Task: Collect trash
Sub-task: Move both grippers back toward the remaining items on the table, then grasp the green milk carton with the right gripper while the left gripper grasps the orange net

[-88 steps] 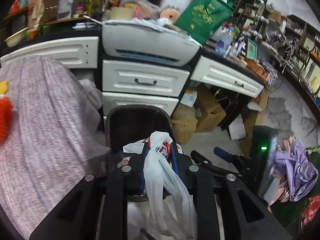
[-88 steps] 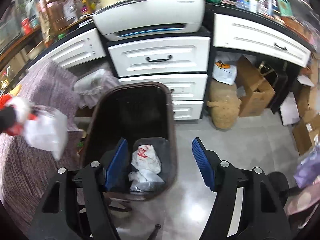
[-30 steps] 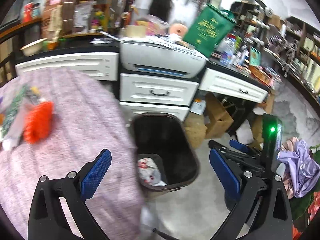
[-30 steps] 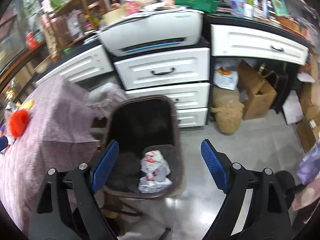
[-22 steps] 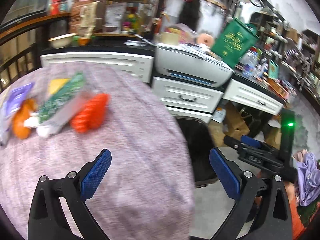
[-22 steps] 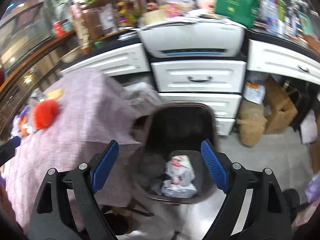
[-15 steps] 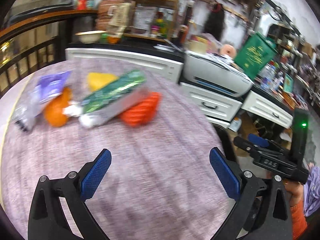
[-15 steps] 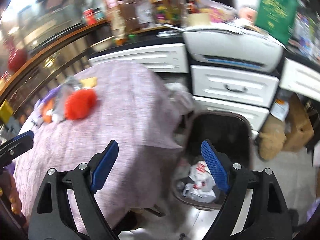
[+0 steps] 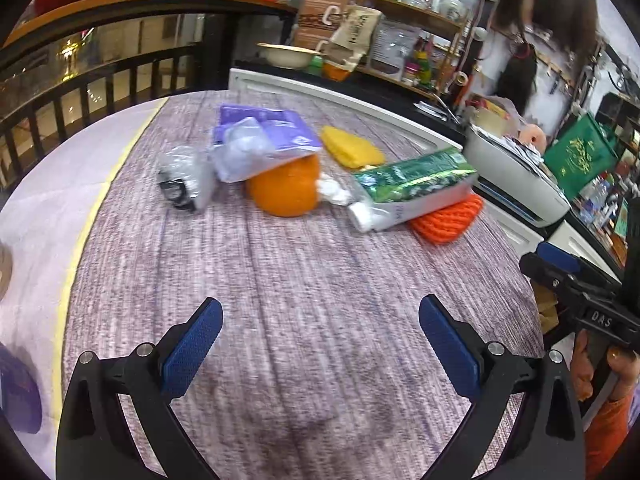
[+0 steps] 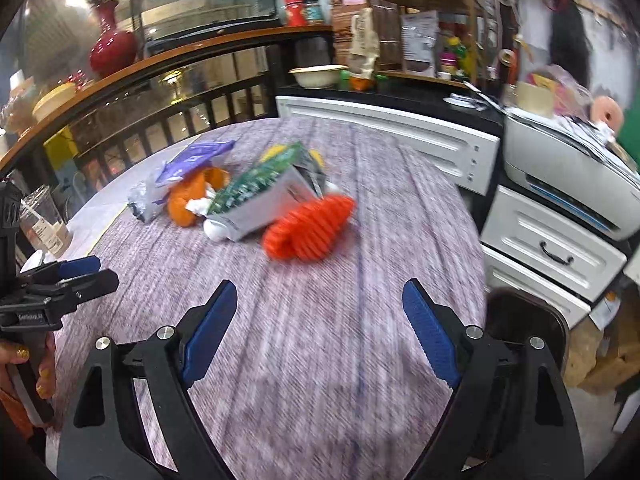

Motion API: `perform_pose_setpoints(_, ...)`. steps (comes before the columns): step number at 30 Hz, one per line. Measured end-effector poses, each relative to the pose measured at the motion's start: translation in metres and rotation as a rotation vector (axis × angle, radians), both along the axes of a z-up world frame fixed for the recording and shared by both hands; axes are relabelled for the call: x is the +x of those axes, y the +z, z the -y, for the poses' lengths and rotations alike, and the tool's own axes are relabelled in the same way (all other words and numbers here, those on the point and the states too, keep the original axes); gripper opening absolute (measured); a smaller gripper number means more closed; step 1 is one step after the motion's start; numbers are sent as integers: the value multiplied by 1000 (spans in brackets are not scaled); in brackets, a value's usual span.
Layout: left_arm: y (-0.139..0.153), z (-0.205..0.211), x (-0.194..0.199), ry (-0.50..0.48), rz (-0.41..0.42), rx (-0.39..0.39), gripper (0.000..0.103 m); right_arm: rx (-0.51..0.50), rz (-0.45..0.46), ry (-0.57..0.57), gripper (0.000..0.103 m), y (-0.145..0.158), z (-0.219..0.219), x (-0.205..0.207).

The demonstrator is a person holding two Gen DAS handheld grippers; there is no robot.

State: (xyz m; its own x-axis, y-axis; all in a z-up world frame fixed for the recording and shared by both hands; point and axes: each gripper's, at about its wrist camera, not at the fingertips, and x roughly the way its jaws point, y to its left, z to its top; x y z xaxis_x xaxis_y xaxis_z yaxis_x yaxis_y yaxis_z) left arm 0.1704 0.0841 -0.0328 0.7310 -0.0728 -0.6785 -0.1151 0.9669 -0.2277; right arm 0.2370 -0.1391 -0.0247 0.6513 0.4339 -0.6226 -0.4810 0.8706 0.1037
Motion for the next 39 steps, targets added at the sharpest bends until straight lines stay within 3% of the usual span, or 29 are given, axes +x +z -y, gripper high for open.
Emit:
perform_pose_setpoints(4, 0, -7, -2, -2, -6, 0, 97, -69, 37, 110, 84, 11, -28, 13)
perform_pose_setpoints(7, 0, -6, -4, -19, -11, 1, 97, -222, 87, 308, 84, 24, -64, 25)
perform_pose_setpoints(12, -2, -3, -6, -41, -17, 6, 97, -460, 127, 528, 84, 30, -112, 48)
perform_pose_setpoints(17, -7, -3, -5, -54, -37, -9, 97, -769, 185, 705, 84, 23, -152, 63)
perform_pose_setpoints(23, -9, -7, -4, -58, -46, -37, 97, -968, 119, 898, 84, 7, -180, 75)
perform_pose_setpoints(25, -10, -9, -4, -59, -51, -47, 97, -1032, 90, 934, 75, -4, -184, 80)
perform_pose_setpoints(32, -15, -19, -3, -53, -59, -75, 97, -1108, 52, 982, 59, -28, -185, 86)
perform_pose_setpoints(34, -16, -21, -1, -49, -62, -81, 97, -1081, 43, 983, 50, -26, -184, 87)
perform_pose_setpoints(39, -18, -20, 1, -52, -72, -90, 97, -953, 67, 937, 49, -1, -173, 80)
